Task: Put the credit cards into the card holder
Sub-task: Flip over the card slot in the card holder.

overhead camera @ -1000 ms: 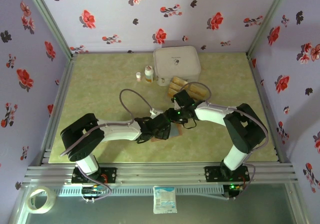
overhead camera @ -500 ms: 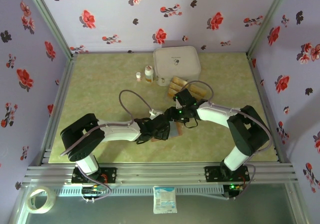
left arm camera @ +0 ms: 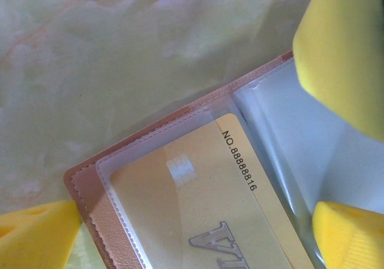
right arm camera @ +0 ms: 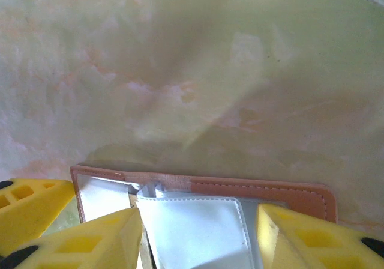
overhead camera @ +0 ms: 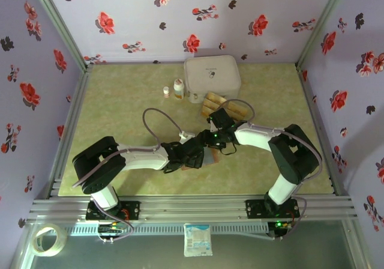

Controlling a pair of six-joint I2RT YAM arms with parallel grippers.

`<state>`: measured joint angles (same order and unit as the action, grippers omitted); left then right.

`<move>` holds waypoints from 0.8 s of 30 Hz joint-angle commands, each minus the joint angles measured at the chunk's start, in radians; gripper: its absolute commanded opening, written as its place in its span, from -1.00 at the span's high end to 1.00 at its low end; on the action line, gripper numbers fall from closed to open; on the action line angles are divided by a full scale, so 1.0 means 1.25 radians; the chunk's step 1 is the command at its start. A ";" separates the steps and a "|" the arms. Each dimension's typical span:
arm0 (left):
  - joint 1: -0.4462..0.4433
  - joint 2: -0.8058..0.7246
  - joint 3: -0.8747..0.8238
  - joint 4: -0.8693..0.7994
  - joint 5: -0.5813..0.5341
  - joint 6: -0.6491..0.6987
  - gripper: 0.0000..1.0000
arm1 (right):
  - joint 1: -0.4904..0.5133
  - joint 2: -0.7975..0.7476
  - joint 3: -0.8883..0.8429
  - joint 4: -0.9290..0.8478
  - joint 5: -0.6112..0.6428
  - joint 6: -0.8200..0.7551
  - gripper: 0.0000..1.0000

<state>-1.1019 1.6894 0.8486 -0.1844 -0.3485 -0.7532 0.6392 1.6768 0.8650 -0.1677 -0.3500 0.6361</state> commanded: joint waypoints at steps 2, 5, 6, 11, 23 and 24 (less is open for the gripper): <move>-0.006 0.001 -0.018 -0.019 -0.021 -0.009 -0.99 | -0.005 0.014 -0.017 0.024 -0.034 0.017 -0.04; -0.006 0.001 -0.019 -0.018 -0.021 -0.010 -0.99 | -0.005 0.005 -0.023 0.032 -0.042 0.023 -0.01; -0.007 0.001 -0.018 -0.018 -0.022 -0.009 -0.99 | -0.005 0.000 -0.024 0.033 -0.046 0.026 0.00; -0.006 -0.008 -0.015 -0.021 -0.024 -0.003 -0.99 | -0.003 -0.035 -0.031 0.035 -0.055 0.037 0.09; 0.023 -0.181 -0.023 -0.036 -0.062 0.044 -0.99 | 0.033 -0.114 -0.011 -0.012 -0.061 0.052 0.11; 0.033 -0.204 -0.031 -0.039 -0.066 0.043 -0.99 | 0.043 -0.113 -0.005 -0.016 -0.056 0.054 0.11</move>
<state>-1.0859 1.4975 0.8326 -0.2054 -0.3824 -0.7223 0.6662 1.5517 0.8314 -0.1413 -0.4126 0.6857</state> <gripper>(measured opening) 0.997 0.447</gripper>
